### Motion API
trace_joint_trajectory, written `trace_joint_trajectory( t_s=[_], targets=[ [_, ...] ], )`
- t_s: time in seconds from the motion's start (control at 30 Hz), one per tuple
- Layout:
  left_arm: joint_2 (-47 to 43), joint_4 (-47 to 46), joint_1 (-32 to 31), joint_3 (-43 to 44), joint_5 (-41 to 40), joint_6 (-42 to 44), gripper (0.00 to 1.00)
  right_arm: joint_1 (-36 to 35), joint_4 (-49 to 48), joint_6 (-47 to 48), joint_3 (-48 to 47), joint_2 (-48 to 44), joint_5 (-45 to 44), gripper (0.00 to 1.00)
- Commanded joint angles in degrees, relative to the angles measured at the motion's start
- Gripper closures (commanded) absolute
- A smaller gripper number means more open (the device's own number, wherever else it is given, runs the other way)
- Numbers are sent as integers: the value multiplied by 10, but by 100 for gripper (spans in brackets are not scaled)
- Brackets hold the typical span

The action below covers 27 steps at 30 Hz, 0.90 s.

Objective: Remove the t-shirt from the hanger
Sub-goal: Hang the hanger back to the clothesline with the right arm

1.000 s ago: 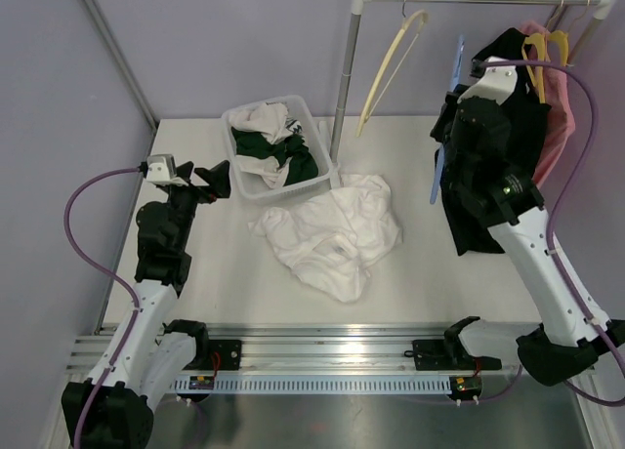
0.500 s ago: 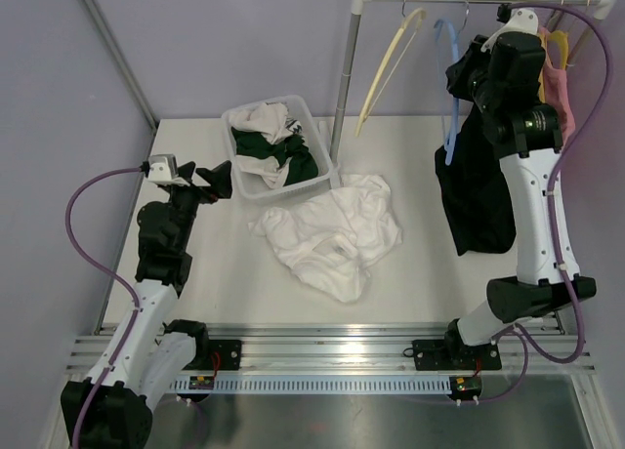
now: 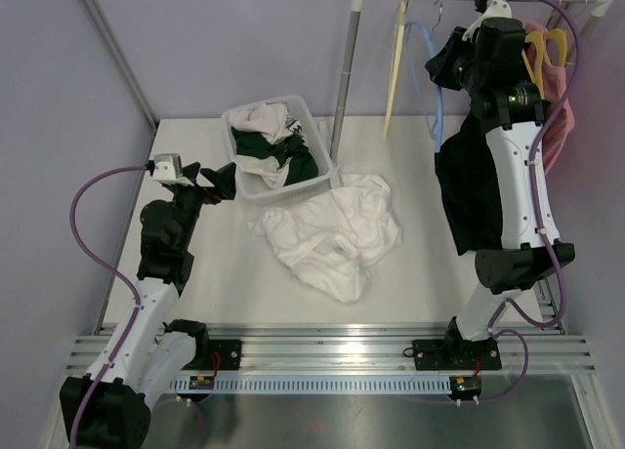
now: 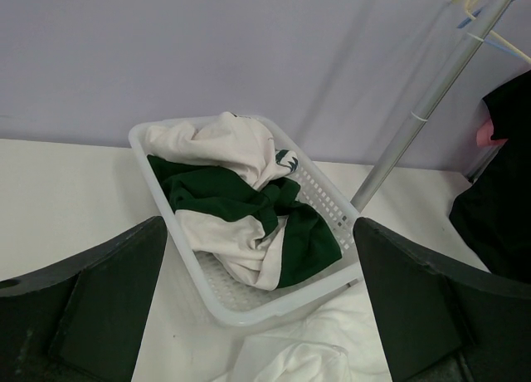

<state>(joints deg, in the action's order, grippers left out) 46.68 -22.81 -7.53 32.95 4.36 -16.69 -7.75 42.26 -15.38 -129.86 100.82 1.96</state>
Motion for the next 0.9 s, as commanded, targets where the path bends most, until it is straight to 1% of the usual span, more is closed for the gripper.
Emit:
trace_joint_trajectory(
  t_s=[0.0,0.27,0.4,0.53,0.73,0.87],
  targets=[
    [1,-35,-5,2,9,10,1,4,-43,-7,-17,-20,17,100],
    [3,-34,-11,2,11,15,1,4,-83,-14,70,-101,17,100],
    [6,-32,-14,4,11,17,1,4,-88,-13,81,-120,20,100],
    [8,-31,-18,4,10,19,1,4,-89,-11,64,-118,26,100],
    [17,-32,-22,6,5,24,1,4,-77,-5,8,-64,27,100],
    [18,-36,-28,3,4,31,1,3,-89,-5,-9,-45,43,100]
  ],
)
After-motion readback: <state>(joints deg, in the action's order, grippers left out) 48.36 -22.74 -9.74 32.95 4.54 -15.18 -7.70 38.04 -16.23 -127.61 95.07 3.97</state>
